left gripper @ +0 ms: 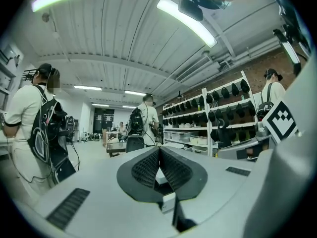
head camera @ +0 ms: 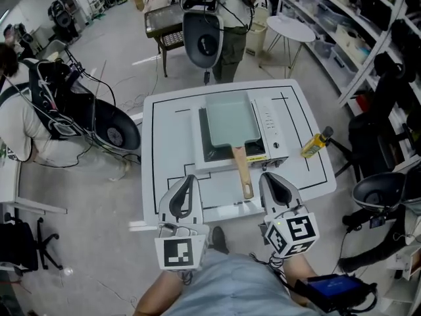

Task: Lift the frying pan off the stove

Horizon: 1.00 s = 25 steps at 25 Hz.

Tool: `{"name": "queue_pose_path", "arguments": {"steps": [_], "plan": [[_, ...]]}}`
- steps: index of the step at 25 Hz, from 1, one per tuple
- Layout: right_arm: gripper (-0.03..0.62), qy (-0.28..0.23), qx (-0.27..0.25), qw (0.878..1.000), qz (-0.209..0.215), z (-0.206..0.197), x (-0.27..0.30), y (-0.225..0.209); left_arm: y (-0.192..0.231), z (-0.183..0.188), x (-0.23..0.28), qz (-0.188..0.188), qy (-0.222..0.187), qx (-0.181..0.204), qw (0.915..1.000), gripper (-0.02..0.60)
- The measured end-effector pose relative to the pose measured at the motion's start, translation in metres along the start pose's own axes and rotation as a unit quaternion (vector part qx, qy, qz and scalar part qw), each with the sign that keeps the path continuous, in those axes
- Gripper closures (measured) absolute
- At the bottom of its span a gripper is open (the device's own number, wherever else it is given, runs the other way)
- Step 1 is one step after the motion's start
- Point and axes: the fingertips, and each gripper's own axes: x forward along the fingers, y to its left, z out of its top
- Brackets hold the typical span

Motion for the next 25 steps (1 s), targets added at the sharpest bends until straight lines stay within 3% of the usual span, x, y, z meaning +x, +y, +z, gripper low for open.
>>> {"name": "queue_pose_path", "arguments": {"steps": [6,16,21,25], "plan": [[0.545,-0.03,-0.006,1.0,-0.003,0.023,0.024,-0.007,0.014,0.016,0.028,0.0,-0.02,0.022,0.9996,0.563],[0.545,-0.033,0.008,0.999,0.008,0.014,0.057,-0.036,0.012,-0.004,0.056,0.006,-0.014,0.024,0.9996,0.563],[0.545,-0.014,0.033,0.999,0.038,0.016,0.07,-0.047,0.011,0.002,0.068,0.03,-0.002,0.025,0.9992,0.563],[0.543,0.021,0.102,0.991,0.081,0.003,0.081,-0.058,0.01,-0.009,0.083,0.051,0.032,0.023,0.9979,0.563]]}}
